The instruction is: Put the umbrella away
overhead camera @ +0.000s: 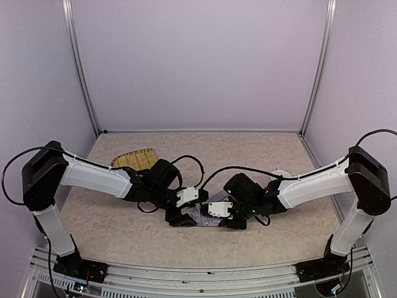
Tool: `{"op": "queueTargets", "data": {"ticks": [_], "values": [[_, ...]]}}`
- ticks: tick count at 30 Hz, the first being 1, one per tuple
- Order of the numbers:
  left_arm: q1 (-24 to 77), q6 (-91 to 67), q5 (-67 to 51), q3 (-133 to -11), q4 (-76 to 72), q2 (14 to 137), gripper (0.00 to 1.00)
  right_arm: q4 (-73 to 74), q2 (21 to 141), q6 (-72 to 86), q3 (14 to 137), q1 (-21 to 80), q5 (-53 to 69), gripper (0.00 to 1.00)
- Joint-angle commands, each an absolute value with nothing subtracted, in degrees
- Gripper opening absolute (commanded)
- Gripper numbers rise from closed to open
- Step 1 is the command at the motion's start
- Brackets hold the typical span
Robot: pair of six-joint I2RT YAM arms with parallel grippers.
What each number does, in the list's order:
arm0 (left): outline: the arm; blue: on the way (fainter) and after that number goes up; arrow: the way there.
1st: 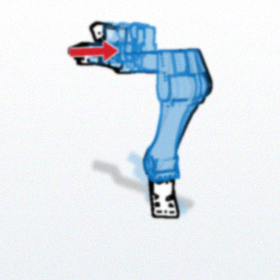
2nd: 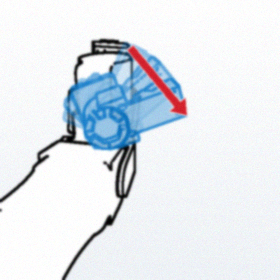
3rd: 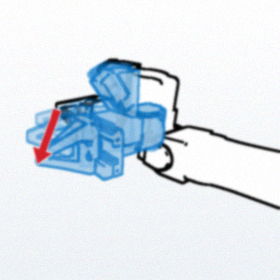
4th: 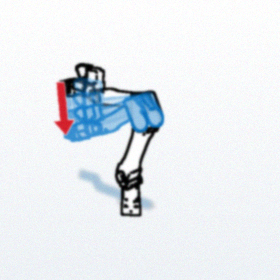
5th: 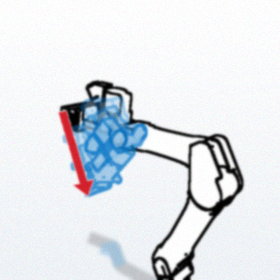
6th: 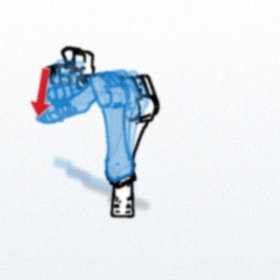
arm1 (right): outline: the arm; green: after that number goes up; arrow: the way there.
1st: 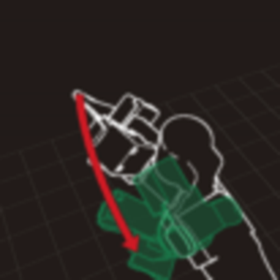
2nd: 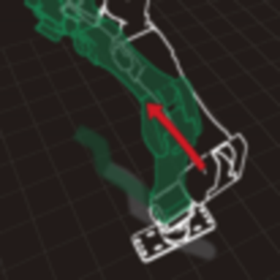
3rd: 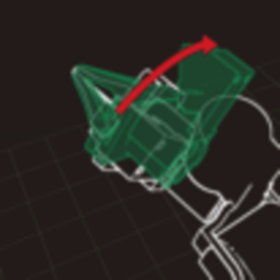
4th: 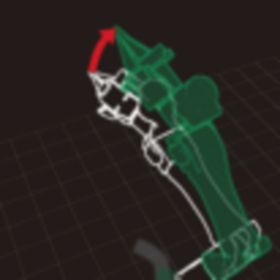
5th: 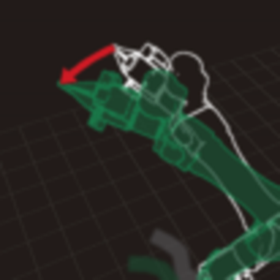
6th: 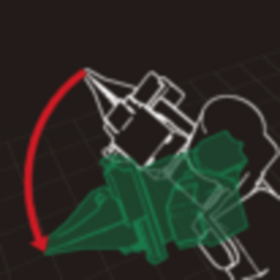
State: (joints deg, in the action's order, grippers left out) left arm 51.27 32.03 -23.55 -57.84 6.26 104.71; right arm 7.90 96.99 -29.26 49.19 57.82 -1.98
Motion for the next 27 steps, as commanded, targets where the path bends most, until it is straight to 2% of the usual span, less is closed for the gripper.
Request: {"op": "queueTargets", "data": {"ticks": [1, 7, 10, 15, 20, 27], "values": [[50.03, 25.70, -19.84, -51.59, -7.52, 94.05, 0.79, 17.09, 95.55, -27.60, 49.30, 55.68, -1.43, 0.00], [49.03, 18.71, -23.69, -43.37, -24.85, 81.62, 0.85, 17.25, 89.67, -28.07, 52.91, 53.19, 2.06, 0.00], [47.26, 12.71, -30.81, -39.42, -33.99, 77.84, 0.81, 18.74, 86.24, -28.49, 56.49, 51.34, 5.15, 0.00], [47.25, 11.57, -28.40, -37.66, -33.77, 73.98, 0.75, 23.12, 80.26, -30.51, 64.14, 48.68, 10.51, 0.00], [47.28, 11.28, -25.21, -34.15, -36.15, 72.98, 0.76, 31.62, 78.94, -32.55, 73.98, 48.41, 15.24, 0.00], [48.49, 9.93, -28.38, -34.05, -41.12, 77.98, 0.81, 37.55, 79.41, -34.65, 84.29, 48.41, 19.80, 0.00]]}}
